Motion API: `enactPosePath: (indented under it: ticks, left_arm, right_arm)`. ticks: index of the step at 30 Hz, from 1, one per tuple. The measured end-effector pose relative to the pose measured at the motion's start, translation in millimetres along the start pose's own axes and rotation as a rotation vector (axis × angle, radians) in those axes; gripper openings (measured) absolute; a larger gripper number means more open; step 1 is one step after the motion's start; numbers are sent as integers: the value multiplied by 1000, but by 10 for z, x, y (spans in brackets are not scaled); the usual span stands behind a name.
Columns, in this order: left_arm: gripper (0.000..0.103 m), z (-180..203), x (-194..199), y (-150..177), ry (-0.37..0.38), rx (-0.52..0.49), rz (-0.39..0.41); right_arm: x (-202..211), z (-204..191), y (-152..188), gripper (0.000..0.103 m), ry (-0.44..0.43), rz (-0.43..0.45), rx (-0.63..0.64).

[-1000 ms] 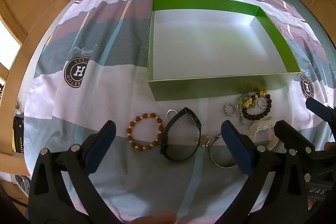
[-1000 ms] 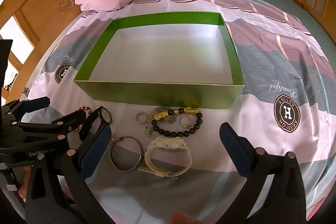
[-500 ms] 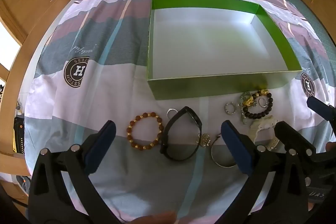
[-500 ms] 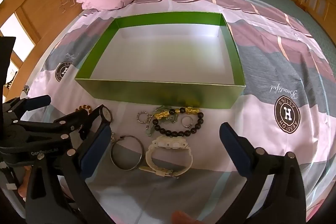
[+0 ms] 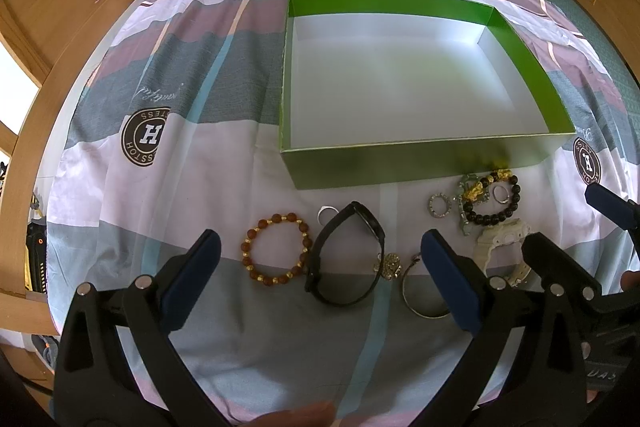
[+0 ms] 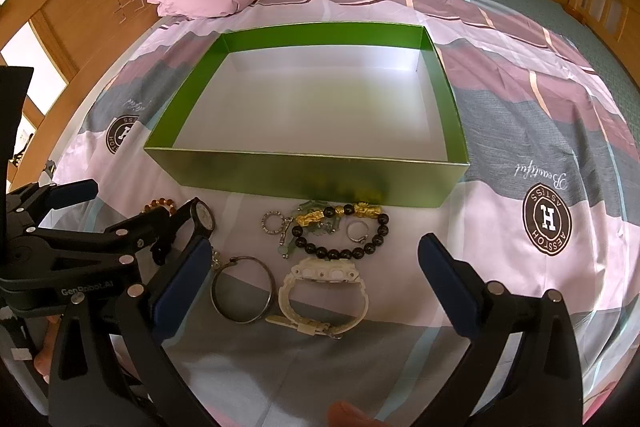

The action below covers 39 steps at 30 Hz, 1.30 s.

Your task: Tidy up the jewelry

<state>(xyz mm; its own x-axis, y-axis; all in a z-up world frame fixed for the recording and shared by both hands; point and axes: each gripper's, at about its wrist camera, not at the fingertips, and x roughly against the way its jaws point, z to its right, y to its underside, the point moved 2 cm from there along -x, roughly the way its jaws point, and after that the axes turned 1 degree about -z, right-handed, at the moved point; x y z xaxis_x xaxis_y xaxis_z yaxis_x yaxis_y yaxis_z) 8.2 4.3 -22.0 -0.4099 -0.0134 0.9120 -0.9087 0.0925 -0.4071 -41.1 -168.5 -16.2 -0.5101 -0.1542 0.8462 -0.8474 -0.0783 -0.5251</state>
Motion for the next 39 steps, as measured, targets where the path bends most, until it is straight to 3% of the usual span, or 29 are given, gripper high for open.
enactPosePath:
  ticks: [39]
  left_arm:
    - [101, 15, -7, 5, -5, -5, -5]
  right_arm:
    - [11, -37, 5, 102, 5, 2, 14]
